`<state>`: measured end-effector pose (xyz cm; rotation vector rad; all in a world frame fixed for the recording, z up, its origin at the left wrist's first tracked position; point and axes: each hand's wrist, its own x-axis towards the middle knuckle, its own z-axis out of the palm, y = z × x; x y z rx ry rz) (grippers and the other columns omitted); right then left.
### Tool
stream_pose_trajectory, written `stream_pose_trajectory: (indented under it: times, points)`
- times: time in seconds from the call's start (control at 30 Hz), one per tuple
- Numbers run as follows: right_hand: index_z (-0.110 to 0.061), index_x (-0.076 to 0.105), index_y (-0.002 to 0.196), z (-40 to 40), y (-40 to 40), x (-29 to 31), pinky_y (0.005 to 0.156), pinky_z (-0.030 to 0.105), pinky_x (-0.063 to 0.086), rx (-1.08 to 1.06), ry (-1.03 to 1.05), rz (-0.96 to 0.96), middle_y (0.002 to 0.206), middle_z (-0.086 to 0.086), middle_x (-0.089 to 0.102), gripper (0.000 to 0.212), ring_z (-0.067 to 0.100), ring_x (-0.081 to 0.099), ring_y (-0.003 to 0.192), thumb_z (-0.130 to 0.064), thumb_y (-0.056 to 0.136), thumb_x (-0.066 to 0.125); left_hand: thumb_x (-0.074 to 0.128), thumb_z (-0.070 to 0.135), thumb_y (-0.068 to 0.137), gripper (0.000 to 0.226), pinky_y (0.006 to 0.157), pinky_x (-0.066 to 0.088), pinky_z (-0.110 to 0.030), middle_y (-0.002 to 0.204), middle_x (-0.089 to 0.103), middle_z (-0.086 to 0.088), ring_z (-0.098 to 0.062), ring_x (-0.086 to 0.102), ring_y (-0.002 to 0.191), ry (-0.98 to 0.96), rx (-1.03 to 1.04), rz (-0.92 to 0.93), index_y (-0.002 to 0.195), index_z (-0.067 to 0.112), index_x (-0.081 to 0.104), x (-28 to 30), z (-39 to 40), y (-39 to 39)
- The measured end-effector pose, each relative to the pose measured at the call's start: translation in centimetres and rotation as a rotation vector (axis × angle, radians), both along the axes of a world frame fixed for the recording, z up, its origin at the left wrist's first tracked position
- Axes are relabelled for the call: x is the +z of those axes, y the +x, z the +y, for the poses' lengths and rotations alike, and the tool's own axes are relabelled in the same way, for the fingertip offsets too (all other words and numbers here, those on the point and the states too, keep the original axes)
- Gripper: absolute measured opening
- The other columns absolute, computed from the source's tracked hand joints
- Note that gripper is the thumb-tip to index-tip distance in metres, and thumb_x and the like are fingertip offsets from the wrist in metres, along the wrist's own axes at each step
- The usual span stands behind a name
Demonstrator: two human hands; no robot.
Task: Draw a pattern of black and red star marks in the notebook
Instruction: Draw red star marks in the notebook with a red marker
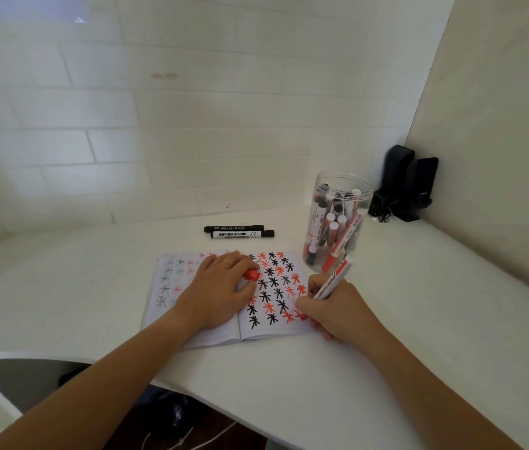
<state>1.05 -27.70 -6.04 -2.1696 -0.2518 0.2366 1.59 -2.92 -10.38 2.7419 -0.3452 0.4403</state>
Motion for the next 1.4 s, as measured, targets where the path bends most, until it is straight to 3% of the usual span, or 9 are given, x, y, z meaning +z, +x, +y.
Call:
stream_pose_trajectory:
  times: [0.17, 0.4, 0.57, 0.7, 0.83, 0.93, 1.17, 1.3, 1.4]
  points:
    - [-0.016, 0.050, 0.070, 0.1, -0.1, 0.0, 0.037, 0.019, 0.038, -0.048, 0.041, -0.022, 0.054, 0.004, 0.063, 0.029, 0.016, 0.047, 0.034, -0.023, 0.090, 0.070, 0.033, 0.051, 0.097, 0.044, 0.116, 0.006, -0.027, 0.141, 0.048, 0.016, -0.005, 0.034, 0.137, 0.002, 0.001, 0.004, 0.134, 0.036, 0.051, 0.0, 0.1, 0.0]
    - [-0.016, 0.050, 0.071, 0.0, -0.1, -0.2, 0.037, 0.017, 0.036, 0.008, 0.068, -0.002, 0.058, 0.006, 0.064, 0.029, 0.011, 0.047, 0.035, -0.018, 0.092, 0.070, 0.031, 0.046, 0.098, 0.043, 0.118, 0.014, -0.032, 0.139, 0.049, 0.017, -0.004, 0.037, 0.134, -0.016, -0.007, 0.002, 0.134, 0.036, 0.053, 0.1, 0.1, 0.0]
    - [-0.013, 0.049, 0.073, 0.1, -0.3, 0.0, 0.038, 0.017, 0.035, 0.096, 0.046, 0.010, 0.048, -0.005, 0.057, 0.027, 0.006, 0.042, 0.035, -0.016, 0.092, 0.068, 0.031, 0.039, 0.097, 0.045, 0.117, 0.022, -0.035, 0.138, 0.053, 0.016, -0.005, 0.041, 0.132, -0.083, -0.029, -0.005, 0.132, 0.033, 0.058, 0.1, 0.2, 0.1]
    - [-0.015, 0.057, 0.079, -0.3, 0.5, -0.2, 0.040, 0.021, 0.037, -0.008, 0.209, -0.088, 0.059, -0.002, 0.058, 0.023, 0.013, 0.044, 0.044, -0.023, 0.092, 0.075, 0.057, 0.021, 0.099, 0.021, 0.098, 0.042, -0.030, 0.117, 0.061, 0.013, -0.006, 0.050, 0.107, -0.179, -0.055, -0.128, 0.117, 0.026, 0.067, 0.2, 0.3, 0.1]
    - [-0.018, 0.072, 0.096, -0.2, 0.2, 0.3, 0.043, 0.023, 0.040, 0.105, 0.422, -0.106, 0.062, 0.006, 0.063, 0.002, 0.018, 0.052, 0.047, -0.018, 0.095, 0.073, 0.059, 0.025, 0.099, 0.019, 0.089, 0.036, -0.013, 0.108, 0.057, 0.016, -0.002, 0.048, 0.104, -0.206, -0.125, -0.151, 0.116, 0.027, 0.067, 0.7, 0.1, -0.3]
    - [-0.018, 0.078, 0.105, 0.2, 0.0, 0.5, 0.046, 0.027, 0.044, 0.121, 0.554, -0.049, 0.081, 0.014, 0.069, 0.019, 0.028, 0.063, 0.055, -0.013, 0.102, 0.060, 0.060, 0.024, 0.099, 0.020, 0.084, 0.037, -0.012, 0.105, 0.056, 0.021, 0.001, 0.049, 0.102, -0.205, -0.152, -0.120, 0.118, 0.029, 0.064, 0.9, 0.1, -0.5]
    - [-0.010, 0.061, 0.097, 0.7, -0.1, -0.1, 0.044, 0.026, 0.042, 0.113, 0.481, -0.097, 0.085, 0.013, 0.076, 0.007, 0.029, 0.063, 0.053, -0.014, 0.099, 0.066, 0.063, 0.030, 0.098, 0.019, 0.084, 0.040, -0.017, 0.103, 0.059, 0.023, -0.003, 0.052, 0.101, -0.212, -0.205, -0.092, 0.116, 0.033, 0.066, 1.2, -0.1, -0.7]
    - [-0.016, 0.068, 0.095, 1.0, 0.1, -0.6, 0.047, 0.027, 0.043, 0.173, 0.392, -0.147, 0.065, 0.004, 0.069, 0.006, 0.021, 0.058, 0.050, -0.019, 0.096, 0.073, 0.067, 0.022, 0.095, 0.022, 0.090, 0.040, -0.014, 0.106, 0.061, 0.015, -0.001, 0.052, 0.104, -0.216, -0.273, -0.114, 0.116, 0.029, 0.069, 1.4, -0.3, -1.0]
    - [-0.022, 0.074, 0.099, 1.1, 0.2, -0.7, 0.052, 0.031, 0.047, 0.200, 0.401, -0.151, 0.064, 0.006, 0.067, 0.008, 0.021, 0.058, 0.055, -0.023, 0.092, 0.078, 0.068, 0.022, 0.095, 0.022, 0.089, 0.038, -0.011, 0.106, 0.060, 0.013, 0.001, 0.051, 0.104, -0.224, -0.281, -0.120, 0.116, 0.028, 0.069, 1.4, -0.3, -1.0]
